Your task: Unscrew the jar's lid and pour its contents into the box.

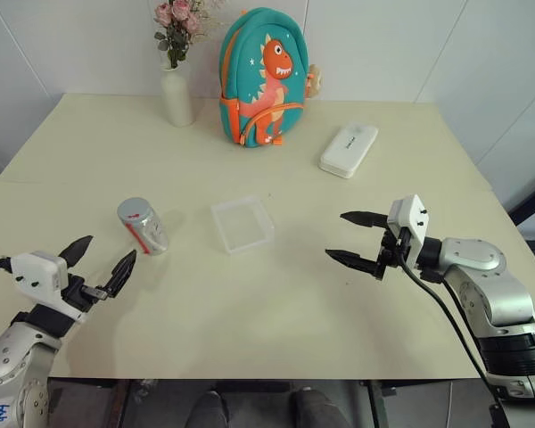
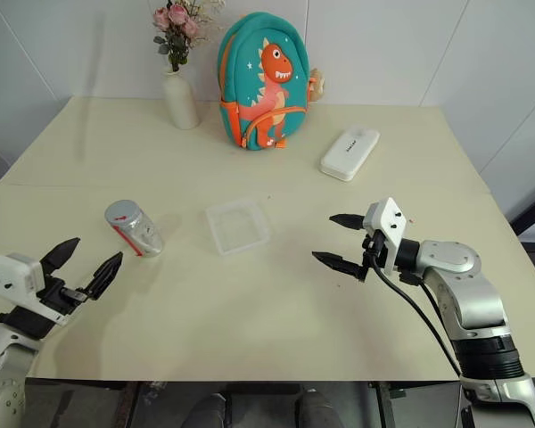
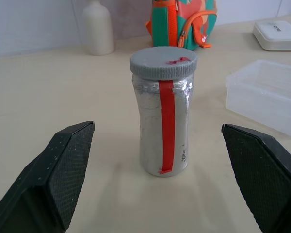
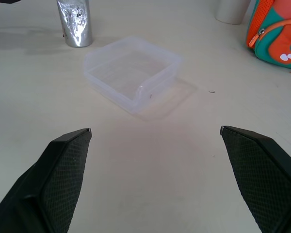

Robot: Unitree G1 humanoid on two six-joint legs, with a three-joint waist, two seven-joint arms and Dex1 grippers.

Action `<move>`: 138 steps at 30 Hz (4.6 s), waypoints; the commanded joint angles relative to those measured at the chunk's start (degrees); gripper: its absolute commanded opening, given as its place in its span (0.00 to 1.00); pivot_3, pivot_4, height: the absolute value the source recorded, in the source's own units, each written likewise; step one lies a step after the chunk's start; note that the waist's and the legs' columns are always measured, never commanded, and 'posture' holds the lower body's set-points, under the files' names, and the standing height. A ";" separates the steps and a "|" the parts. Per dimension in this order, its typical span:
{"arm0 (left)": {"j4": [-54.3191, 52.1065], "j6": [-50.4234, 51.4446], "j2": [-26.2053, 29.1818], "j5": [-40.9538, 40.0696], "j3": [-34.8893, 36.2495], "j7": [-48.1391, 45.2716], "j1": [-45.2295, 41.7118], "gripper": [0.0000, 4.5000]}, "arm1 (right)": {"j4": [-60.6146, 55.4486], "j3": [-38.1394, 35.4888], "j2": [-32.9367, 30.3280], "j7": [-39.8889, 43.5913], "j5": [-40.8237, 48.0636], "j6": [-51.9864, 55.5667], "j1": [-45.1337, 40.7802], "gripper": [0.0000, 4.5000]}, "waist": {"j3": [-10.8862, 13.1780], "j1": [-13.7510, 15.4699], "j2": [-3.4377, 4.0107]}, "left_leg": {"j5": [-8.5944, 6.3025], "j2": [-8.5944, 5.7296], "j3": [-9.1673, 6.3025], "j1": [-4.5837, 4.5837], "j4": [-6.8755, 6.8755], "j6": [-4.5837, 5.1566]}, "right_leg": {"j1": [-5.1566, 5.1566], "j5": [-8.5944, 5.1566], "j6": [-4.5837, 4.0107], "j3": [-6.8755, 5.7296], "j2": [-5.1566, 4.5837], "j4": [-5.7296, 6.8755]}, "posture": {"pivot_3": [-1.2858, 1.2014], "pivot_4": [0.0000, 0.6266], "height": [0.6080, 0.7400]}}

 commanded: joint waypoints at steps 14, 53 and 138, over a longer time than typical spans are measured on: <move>8.00 -0.05 0.18 5.59 -4.96 2.57 -11.38 1.00 | -1.82 0.96 3.47 -2.98 -1.32 -1.12 -2.02 1.00 | 0.01 0.07 0.01 | 0.01 -0.01 -0.02 -0.01 0.03 -0.01 | 0.00 0.01 0.02 -0.01 0.00 0.03 | 0.52 0.24 1.00; 17.40 1.71 3.68 3.78 -9.64 -7.00 -26.02 0.45 | -4.73 0.86 7.19 -11.89 -0.98 6.12 -9.21 1.00 | 0.04 -0.11 0.06 | 0.04 0.00 -0.05 -0.02 0.24 -0.05 | -0.02 0.05 0.09 -0.01 0.03 0.27 | 0.52 0.24 1.00; 30.18 5.55 -4.07 -0.17 -28.44 -43.69 -51.10 0.45 | -10.73 10.37 19.96 2.28 12.87 15.29 -23.60 0.58 | 0.24 -0.08 0.38 | 0.16 0.03 -0.14 -0.13 -0.16 -0.17 | -0.20 -0.02 0.02 -0.11 0.09 0.12 | 0.52 0.24 1.00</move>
